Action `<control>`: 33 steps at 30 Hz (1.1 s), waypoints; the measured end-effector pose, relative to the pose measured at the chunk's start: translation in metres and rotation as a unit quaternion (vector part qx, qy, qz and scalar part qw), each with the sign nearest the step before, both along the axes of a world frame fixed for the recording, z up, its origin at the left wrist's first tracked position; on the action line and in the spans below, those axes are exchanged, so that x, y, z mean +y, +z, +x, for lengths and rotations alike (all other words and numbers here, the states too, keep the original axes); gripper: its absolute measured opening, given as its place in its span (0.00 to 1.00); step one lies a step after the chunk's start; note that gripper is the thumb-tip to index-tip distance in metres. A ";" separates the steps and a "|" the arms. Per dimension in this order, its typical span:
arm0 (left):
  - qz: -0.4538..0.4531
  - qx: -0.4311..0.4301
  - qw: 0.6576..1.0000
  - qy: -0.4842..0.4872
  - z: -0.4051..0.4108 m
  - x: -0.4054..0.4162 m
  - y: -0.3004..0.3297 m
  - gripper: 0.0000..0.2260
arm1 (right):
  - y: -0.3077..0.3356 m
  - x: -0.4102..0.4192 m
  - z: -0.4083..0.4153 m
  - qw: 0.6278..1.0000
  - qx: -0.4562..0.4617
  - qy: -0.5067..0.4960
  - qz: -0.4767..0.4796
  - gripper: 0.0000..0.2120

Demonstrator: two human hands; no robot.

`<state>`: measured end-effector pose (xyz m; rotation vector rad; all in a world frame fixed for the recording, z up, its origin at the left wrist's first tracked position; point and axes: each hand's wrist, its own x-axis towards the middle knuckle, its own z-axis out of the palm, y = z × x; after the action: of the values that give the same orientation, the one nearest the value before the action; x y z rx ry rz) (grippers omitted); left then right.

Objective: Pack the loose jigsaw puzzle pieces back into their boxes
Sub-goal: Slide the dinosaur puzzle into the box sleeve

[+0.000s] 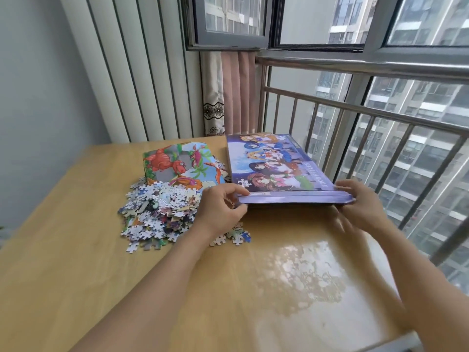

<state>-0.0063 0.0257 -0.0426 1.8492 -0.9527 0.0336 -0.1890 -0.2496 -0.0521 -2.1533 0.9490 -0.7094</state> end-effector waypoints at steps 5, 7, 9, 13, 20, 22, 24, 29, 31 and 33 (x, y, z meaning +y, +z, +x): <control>-0.016 0.060 0.998 -0.024 0.035 0.046 0.025 0.16 | 0.085 0.055 0.020 0.996 -0.034 0.060 -0.062 0.32; -0.090 0.047 0.988 0.117 0.065 0.064 0.030 0.11 | 0.109 0.100 0.070 0.983 -0.093 0.159 -0.031 0.25; -0.091 0.030 0.964 0.247 0.095 0.086 0.023 0.11 | 0.110 0.139 0.137 0.961 -0.055 0.265 0.054 0.27; -0.036 0.105 0.949 0.294 0.120 0.118 -0.009 0.24 | 0.076 0.164 0.263 0.963 0.078 0.231 0.116 0.52; -0.082 0.164 0.953 0.240 0.150 0.131 -0.036 0.26 | 0.056 0.158 0.320 0.955 -0.015 0.202 0.218 0.14; -0.099 0.168 0.949 0.247 0.160 0.135 -0.034 0.25 | 0.063 0.156 0.317 0.939 -0.074 0.241 0.233 0.09; -0.111 0.166 0.949 0.245 0.164 0.135 -0.030 0.24 | 0.069 0.152 0.310 0.931 -0.098 0.267 0.230 0.07; -0.146 0.199 0.953 0.175 0.167 0.131 -0.026 0.22 | 0.078 0.134 0.297 0.885 -0.183 0.310 0.296 0.13; -0.162 0.207 0.952 0.157 0.166 0.132 -0.025 0.18 | 0.082 0.131 0.291 0.876 -0.193 0.318 0.307 0.14; -0.184 0.215 0.949 0.139 0.165 0.133 -0.021 0.16 | 0.087 0.131 0.286 0.871 -0.199 0.326 0.310 0.11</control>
<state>0.1587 0.1589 -0.0632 1.5395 -0.3497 -0.0197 0.0967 -0.1189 0.0350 -1.5073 0.1445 -0.3977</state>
